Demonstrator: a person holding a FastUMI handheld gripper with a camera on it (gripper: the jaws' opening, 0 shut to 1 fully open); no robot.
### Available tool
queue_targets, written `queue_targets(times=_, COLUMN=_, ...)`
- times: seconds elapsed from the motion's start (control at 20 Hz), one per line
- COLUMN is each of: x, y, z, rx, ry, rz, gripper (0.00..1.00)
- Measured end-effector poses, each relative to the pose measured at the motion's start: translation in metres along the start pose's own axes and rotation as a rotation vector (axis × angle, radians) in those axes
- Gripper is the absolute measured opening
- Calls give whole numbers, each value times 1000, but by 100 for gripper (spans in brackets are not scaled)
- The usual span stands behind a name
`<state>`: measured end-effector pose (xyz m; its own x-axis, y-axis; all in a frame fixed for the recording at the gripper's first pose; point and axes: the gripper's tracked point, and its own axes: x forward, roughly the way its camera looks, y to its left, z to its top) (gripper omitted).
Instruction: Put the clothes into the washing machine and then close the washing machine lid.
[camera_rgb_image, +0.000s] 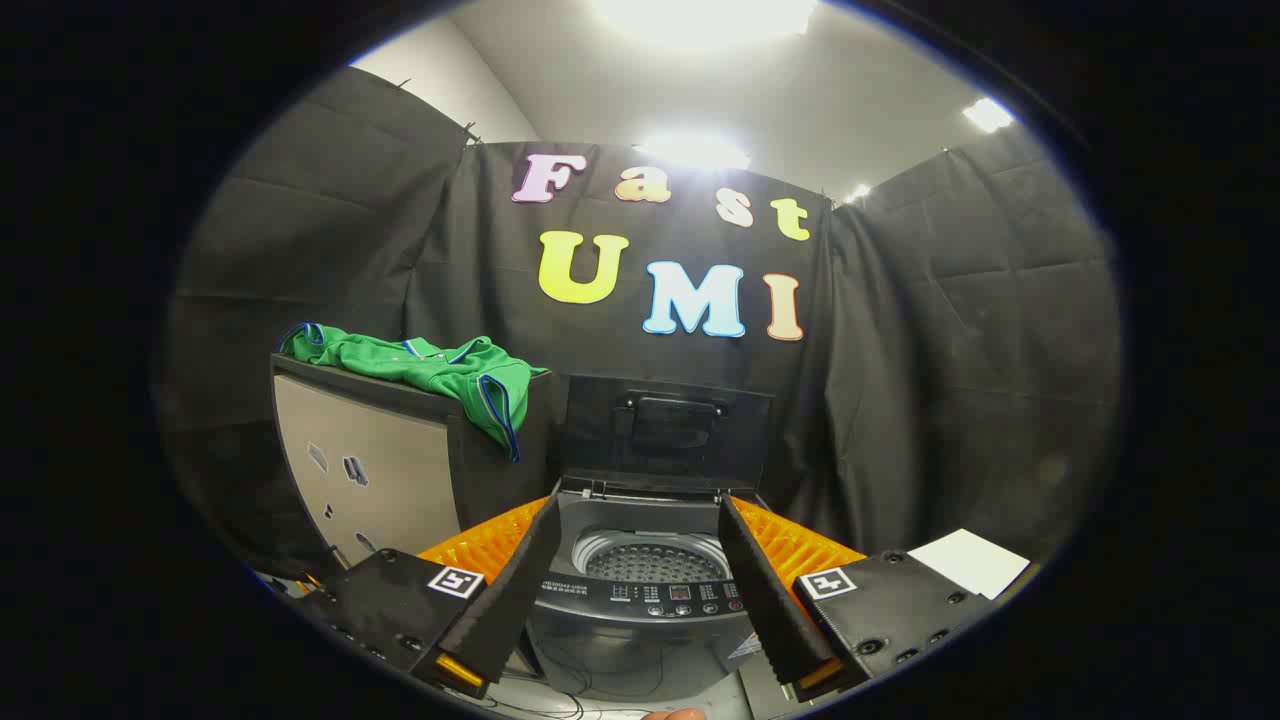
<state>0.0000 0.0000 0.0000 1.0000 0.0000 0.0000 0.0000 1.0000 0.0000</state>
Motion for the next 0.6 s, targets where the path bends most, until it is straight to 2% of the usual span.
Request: queue_targets(times=0.6, x=7, y=7, z=1, rx=-13, ry=7, rz=20, gripper=98)
